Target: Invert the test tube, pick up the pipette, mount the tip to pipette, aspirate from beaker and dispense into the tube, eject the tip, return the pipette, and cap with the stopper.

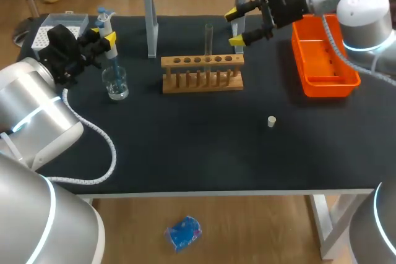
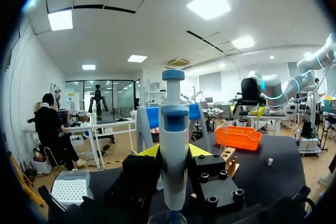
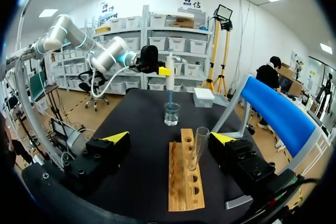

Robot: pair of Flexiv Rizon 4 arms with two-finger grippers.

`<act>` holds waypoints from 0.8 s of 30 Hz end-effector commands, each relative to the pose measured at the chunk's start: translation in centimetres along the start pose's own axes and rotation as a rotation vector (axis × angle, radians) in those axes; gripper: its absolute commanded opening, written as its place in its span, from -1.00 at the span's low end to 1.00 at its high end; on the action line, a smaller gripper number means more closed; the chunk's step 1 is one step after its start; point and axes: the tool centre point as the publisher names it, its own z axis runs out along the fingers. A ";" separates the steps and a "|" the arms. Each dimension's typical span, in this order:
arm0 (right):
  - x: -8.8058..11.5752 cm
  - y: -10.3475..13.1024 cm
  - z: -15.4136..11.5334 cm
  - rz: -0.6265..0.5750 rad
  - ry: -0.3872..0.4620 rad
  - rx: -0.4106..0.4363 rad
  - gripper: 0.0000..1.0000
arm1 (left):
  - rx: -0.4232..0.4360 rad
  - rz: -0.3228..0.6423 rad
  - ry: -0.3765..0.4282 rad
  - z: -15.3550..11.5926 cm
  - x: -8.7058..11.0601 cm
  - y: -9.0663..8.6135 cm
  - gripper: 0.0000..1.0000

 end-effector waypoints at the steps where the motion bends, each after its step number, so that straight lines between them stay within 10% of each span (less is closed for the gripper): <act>1: -1.3 -0.5 0.8 -0.004 0.020 0.003 1.00 | 0.000 -0.001 -0.004 0.0 0.1 -0.1 -1.00; 24: -4.6 -2.4 3.0 -0.004 0.083 0.071 1.00 | 0.000 -0.001 -0.004 0.0 0.1 -0.1 -1.00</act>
